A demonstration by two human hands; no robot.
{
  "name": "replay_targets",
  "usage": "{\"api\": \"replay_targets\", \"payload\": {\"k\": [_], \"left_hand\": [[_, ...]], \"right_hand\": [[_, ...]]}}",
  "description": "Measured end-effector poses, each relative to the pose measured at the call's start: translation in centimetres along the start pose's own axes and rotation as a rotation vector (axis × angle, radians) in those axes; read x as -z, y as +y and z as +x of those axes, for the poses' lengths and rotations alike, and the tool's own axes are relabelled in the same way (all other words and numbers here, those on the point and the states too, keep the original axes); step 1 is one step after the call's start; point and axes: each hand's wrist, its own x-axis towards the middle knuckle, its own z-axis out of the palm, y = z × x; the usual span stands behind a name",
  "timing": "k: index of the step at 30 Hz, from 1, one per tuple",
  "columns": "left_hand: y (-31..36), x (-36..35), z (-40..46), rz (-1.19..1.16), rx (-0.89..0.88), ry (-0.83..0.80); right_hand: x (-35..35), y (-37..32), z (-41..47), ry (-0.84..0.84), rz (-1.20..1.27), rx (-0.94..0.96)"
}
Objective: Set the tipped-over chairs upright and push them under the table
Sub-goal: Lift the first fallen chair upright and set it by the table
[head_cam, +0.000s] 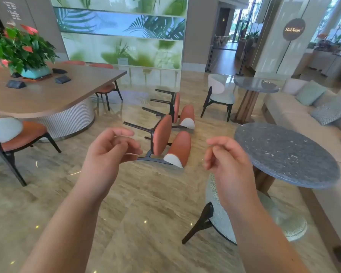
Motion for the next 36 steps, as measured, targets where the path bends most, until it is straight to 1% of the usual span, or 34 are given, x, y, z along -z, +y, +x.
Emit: {"api": "replay_targets", "payload": {"k": [4, 10, 15, 19, 22, 28, 33, 36], "left_hand": [[-2.6, 1.8, 3.3, 0.024, 0.046, 0.009], [-7.1, 5.7, 11.3, 0.024, 0.131, 0.042], [-9.8, 8.8, 18.0, 0.108, 0.182, -0.026], [-11.2, 11.2, 23.4, 0.098, 0.194, -0.049], [-12.7, 11.9, 26.6, 0.101, 0.208, -0.052], [-16.6, 10.9, 31.4, 0.073, 0.264, -0.107], [-20.2, 7.9, 36.2, 0.064, 0.302, -0.148], [-22.4, 5.5, 40.2, 0.053, 0.300, -0.158]], "right_hand": [[-2.2, 2.6, 2.8, 0.014, -0.040, -0.035], [-8.0, 7.2, 9.8, 0.010, -0.087, -0.071], [-13.3, 9.8, 15.8, 0.033, -0.086, -0.095], [-16.8, 11.7, 19.4, 0.050, -0.050, -0.063], [-18.2, 13.3, 21.5, 0.053, -0.041, -0.073], [-17.8, 16.2, 26.1, 0.106, -0.020, -0.114], [-15.3, 18.7, 31.0, 0.152, -0.089, -0.159], [-13.1, 20.1, 34.9, 0.167, -0.079, -0.161]]}}
